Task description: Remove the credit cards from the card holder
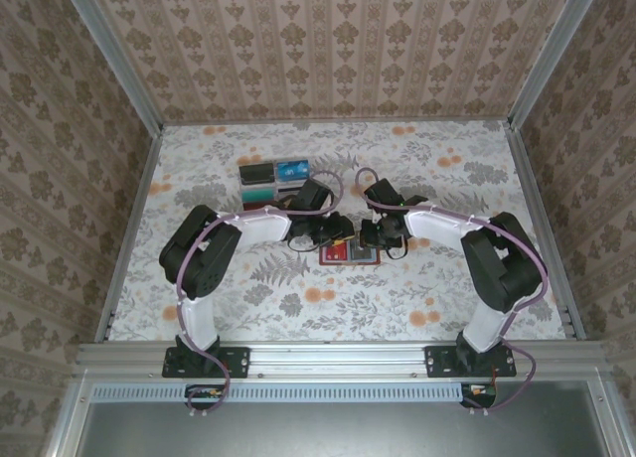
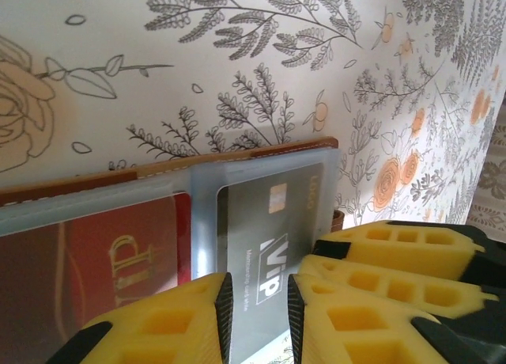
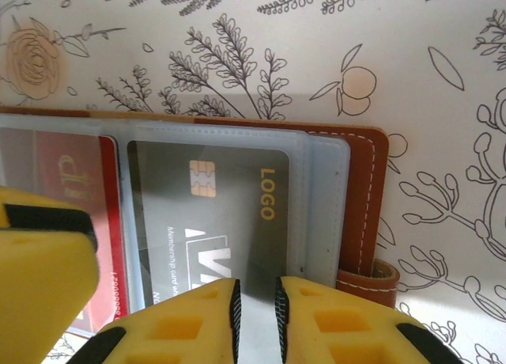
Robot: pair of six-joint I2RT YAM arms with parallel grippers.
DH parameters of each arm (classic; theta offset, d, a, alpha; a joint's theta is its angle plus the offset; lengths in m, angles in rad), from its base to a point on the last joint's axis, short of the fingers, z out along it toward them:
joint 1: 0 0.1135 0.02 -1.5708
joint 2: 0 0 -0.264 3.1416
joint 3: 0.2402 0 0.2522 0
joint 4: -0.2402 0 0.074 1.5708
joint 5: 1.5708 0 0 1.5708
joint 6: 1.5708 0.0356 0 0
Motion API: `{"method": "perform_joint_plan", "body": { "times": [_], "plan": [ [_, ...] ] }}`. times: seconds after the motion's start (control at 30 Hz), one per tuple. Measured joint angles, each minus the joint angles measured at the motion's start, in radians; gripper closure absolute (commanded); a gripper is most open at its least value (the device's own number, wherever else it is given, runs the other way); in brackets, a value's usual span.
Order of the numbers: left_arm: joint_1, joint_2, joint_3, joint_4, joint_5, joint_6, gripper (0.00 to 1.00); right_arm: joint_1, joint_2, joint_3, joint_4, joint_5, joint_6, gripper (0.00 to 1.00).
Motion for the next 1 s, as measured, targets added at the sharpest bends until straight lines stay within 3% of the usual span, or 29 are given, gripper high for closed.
{"method": "perform_joint_plan", "body": {
  "times": [0.33, 0.53, 1.0],
  "plan": [
    [0.016, 0.023, 0.001, -0.036, 0.027, 0.035, 0.73, -0.047, 0.005, -0.01, 0.008, -0.061, -0.002, 0.75],
    [0.014, 0.046, 0.014, -0.044, 0.047, 0.054, 0.8, -0.06, 0.005, -0.029, 0.035, -0.096, 0.001, 0.75],
    [0.011, 0.079, 0.02, 0.028, 0.105, 0.048, 0.78, -0.068, 0.005, -0.039, 0.056, -0.129, 0.002, 0.76]
  ]
}}
